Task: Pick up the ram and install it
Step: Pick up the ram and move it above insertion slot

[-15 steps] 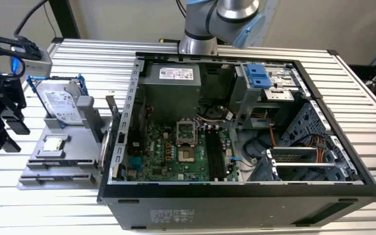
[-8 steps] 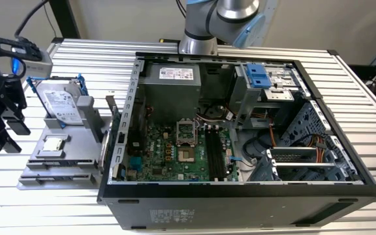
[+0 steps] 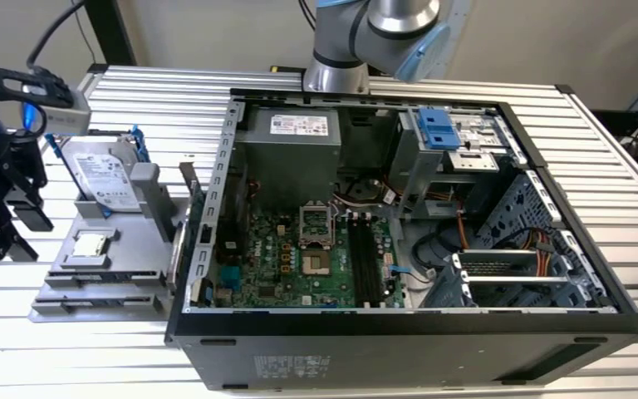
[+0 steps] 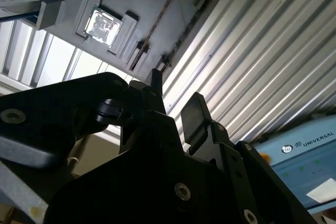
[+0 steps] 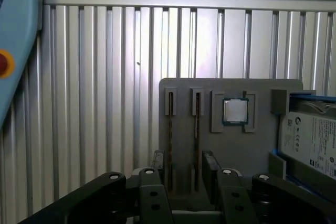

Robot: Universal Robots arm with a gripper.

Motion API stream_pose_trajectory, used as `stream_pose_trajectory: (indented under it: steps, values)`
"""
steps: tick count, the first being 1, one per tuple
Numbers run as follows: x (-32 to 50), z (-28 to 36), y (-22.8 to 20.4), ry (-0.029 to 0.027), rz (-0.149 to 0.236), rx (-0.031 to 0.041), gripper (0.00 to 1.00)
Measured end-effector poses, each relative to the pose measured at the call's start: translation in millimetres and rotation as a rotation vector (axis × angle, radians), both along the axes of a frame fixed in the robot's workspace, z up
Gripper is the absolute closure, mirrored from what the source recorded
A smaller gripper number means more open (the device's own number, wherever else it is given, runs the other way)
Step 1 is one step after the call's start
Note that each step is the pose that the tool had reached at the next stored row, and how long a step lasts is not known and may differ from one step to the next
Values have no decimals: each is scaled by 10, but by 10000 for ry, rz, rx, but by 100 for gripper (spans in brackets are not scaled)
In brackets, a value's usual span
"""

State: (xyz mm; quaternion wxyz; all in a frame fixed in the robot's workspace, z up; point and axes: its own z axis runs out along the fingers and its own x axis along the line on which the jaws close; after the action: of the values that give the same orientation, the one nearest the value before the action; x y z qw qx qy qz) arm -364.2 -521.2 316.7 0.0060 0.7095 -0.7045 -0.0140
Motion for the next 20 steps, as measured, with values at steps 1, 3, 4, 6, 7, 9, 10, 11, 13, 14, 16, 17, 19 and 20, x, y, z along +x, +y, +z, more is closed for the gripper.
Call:
stream_pose_trajectory:
  steps: [1,3,4,6,7,9,10,11,13,14,16,17,19,20]
  values:
    - [0,-5,0,-1,0,0,0]
    - [0,-14,0,-1,0,1,0]
    - [0,-18,0,-1,0,0,0]
    - [0,-27,0,-1,0,1,0]
    - [0,-32,0,-1,0,1,0]
    - [0,-40,0,-1,0,0,0]
    - [0,-44,0,0,0,0,0]
    - [0,-49,0,-1,0,1,0]
    - [0,-57,0,-1,0,1,0]
    - [0,-62,0,-1,0,1,0]
    - [0,-73,0,-2,0,1,0]
    - [0,-81,0,-2,0,2,0]
    - [0,-101,0,-1,0,1,0]
    - [0,-114,0,-1,-1,1,0]
